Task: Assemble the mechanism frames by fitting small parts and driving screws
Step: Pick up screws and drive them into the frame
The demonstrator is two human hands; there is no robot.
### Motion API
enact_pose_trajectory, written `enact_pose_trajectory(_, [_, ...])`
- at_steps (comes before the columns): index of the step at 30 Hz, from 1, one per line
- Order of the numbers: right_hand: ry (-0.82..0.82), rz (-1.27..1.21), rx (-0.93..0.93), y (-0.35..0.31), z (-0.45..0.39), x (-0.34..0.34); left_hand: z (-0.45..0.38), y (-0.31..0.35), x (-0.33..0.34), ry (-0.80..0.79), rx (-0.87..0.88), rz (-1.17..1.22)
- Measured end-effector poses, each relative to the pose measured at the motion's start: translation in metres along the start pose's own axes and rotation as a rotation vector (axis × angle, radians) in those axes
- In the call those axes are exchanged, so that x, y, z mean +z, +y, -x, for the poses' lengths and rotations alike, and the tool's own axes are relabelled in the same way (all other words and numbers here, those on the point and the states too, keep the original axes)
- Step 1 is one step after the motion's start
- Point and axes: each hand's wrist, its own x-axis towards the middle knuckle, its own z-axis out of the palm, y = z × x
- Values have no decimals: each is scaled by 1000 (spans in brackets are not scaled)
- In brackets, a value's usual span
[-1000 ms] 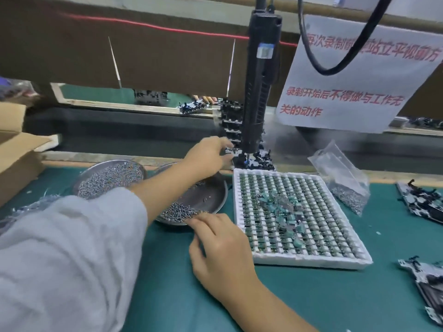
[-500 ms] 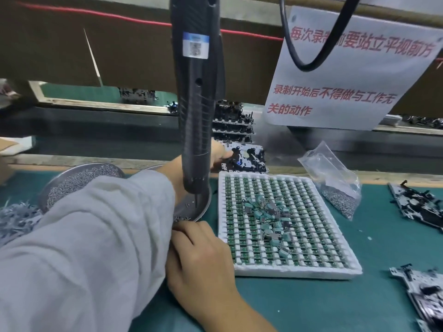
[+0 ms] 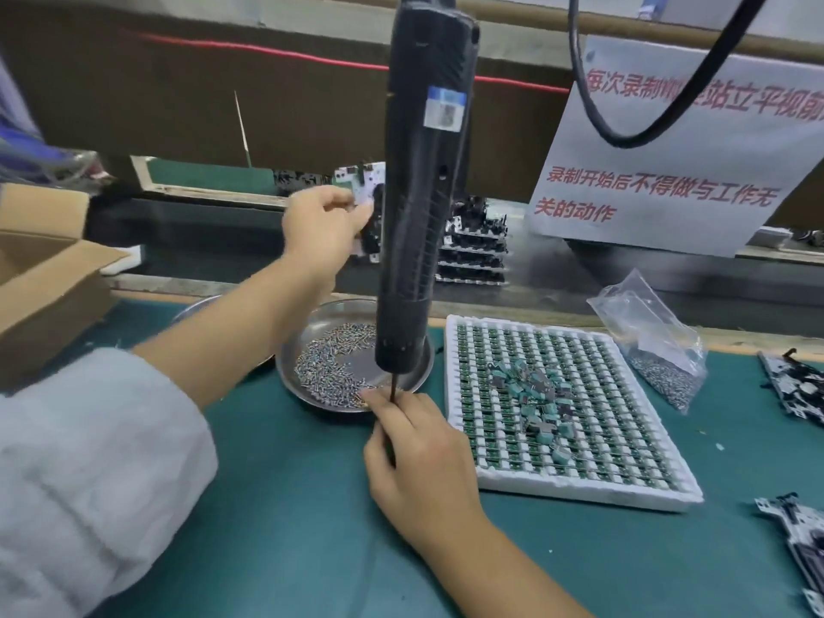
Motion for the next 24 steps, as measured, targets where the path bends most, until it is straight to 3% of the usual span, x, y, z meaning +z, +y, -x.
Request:
enact_pose_trajectory(6, [-36,23,30,-2,3,-1,40,-10,-107,-127,-202,-50])
enact_pose_trajectory(11, [127,-204,86,-3,9,-3,100,-45,-157,-271,-462,-135])
enact_pose_trajectory(14, [168,-249,-63,-7,14,-8,127,-67,-159,-346,-577,-130])
enact_pose_trajectory(17, [-84,-235,-312,-18,18,-9,139,-79,-154,-335,-589,-137])
enact_pose_trajectory(20, [-334,-122,-458,-23,19,-5,137,-80,-158,-357,-502,-241])
enact_pose_trajectory(22, [-386,-73,-478,-23,19,-3,130,-83,-169,-325,-256,-609])
enact_pose_trajectory(24, [-396,-68,-450,-22,20,-3,122,-87,-178,-172,58,-989])
